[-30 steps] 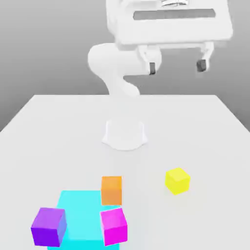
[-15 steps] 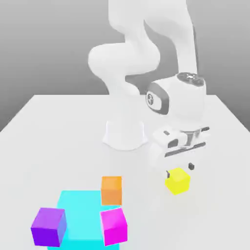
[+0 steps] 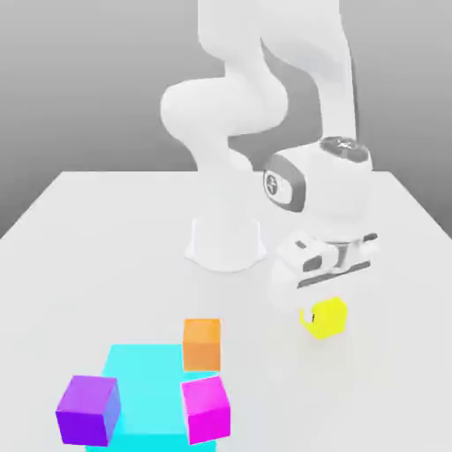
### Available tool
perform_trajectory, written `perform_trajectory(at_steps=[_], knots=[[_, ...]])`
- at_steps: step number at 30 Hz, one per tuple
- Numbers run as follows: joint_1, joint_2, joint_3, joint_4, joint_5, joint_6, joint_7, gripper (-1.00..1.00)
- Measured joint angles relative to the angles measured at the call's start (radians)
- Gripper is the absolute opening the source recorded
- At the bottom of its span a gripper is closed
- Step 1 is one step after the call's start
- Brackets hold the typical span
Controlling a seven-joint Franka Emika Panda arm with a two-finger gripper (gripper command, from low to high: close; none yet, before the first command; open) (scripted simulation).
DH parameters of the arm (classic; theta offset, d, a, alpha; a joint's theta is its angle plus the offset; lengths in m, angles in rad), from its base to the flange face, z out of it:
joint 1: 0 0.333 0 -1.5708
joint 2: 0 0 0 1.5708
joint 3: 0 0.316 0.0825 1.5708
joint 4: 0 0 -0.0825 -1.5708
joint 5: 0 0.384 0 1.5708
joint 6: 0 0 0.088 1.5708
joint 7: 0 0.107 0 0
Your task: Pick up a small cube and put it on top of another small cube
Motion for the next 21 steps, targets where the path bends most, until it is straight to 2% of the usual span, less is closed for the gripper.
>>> perform_trajectory(at_steps=[2, 4, 19, 21], knots=[[-0.001, -0.053, -0.014, 0.006, 0.017, -0.06, -0.018, -1.0], [-0.028, -0.058, -0.04, 0.06, 0.011, -0.119, -0.037, -1.0], [-0.319, 0.041, -0.227, 0.597, 0.007, -0.557, -0.249, -1.0], [-0.353, 0.075, -0.235, 0.636, 0.015, -0.562, -0.273, -1.0]])
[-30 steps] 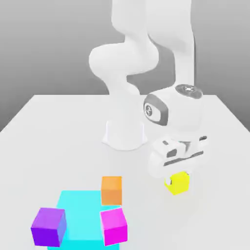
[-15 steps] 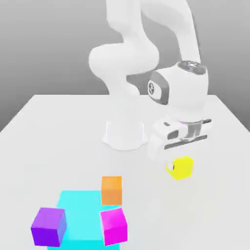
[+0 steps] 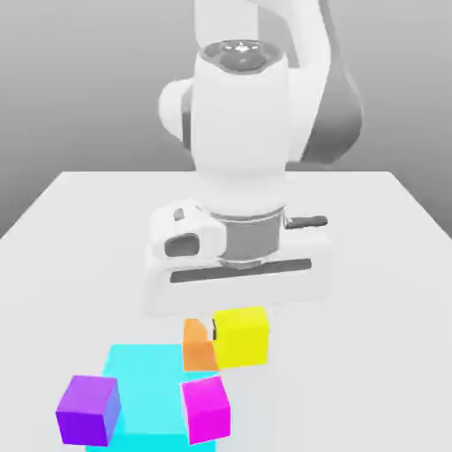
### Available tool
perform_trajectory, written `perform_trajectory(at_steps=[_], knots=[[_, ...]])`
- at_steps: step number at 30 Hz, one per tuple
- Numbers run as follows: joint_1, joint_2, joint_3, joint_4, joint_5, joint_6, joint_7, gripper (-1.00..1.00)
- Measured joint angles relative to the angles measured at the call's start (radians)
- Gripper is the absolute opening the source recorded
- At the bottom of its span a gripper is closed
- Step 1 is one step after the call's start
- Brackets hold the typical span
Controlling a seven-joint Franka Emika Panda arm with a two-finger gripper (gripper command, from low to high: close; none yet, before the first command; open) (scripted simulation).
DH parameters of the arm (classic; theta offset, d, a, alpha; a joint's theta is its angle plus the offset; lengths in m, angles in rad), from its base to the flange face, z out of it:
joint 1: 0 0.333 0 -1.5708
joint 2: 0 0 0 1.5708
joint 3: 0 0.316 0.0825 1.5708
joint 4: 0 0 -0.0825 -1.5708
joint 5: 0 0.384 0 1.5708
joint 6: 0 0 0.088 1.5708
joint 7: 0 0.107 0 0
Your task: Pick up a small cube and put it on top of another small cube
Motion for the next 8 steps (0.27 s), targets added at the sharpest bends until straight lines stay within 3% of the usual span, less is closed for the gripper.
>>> perform_trajectory(at_steps=[2, 3, 8], knots=[[-0.002, 0.059, 0.006, -0.005, 0.012, 0.064, -0.013, -1.0], [0.0, 0.086, 0.004, -0.011, 0.018, 0.096, -0.018, 1.0], [0.0, 0.086, 0.004, -0.011, 0.018, 0.096, -0.018, 1.0]])
